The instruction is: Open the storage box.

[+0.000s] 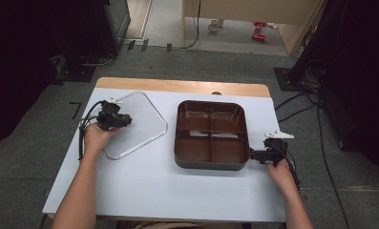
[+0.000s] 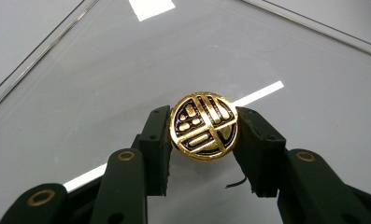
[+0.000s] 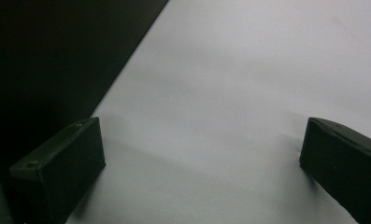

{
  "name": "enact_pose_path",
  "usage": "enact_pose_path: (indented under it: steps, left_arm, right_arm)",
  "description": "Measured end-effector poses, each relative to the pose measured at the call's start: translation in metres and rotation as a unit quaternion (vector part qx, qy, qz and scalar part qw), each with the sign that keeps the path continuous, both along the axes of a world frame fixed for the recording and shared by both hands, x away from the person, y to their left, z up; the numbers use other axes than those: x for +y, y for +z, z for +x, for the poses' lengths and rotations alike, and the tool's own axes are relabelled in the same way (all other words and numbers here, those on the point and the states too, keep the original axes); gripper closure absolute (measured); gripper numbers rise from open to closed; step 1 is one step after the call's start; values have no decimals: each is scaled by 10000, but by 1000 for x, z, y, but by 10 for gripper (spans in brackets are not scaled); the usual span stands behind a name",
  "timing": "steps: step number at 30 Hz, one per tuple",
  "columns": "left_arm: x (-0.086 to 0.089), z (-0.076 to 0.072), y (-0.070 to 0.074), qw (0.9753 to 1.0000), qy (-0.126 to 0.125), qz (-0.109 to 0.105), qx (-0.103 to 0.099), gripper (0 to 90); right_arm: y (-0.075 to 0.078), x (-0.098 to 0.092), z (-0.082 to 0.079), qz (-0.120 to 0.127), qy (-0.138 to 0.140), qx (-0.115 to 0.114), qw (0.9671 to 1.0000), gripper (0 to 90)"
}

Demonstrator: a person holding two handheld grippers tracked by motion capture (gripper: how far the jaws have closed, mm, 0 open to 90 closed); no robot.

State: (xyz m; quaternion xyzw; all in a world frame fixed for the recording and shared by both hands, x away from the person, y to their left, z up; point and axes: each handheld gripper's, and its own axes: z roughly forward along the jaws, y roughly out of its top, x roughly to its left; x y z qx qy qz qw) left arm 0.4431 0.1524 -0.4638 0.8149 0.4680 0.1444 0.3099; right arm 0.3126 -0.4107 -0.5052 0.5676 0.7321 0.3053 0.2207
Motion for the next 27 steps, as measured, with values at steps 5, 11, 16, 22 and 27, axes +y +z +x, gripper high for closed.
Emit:
enact_pose_path:
  steps: [5,11,16,22,27]
  left_arm:
    - [2,-3,10,9997,9,-207,-115,487]
    - [3,-8,25,9991,-12,-360,-210,450]
    - [0,-16,37,9973,-104,-664,-282,411]
    - [-8,-25,45,9965,-273,-685,-401,388]
    - [-22,-38,48,9965,-353,-609,-452,375]
  right_arm:
    - [0,0,0,-1,0,0,10000,0]
    - [0,0,0,2,-4,2,10000,0]
    - [0,0,0,-1,2,-1,10000,0]
    - [0,0,0,0,0,0,10000,0]
    - [0,0,0,0,1,0,10000,0]
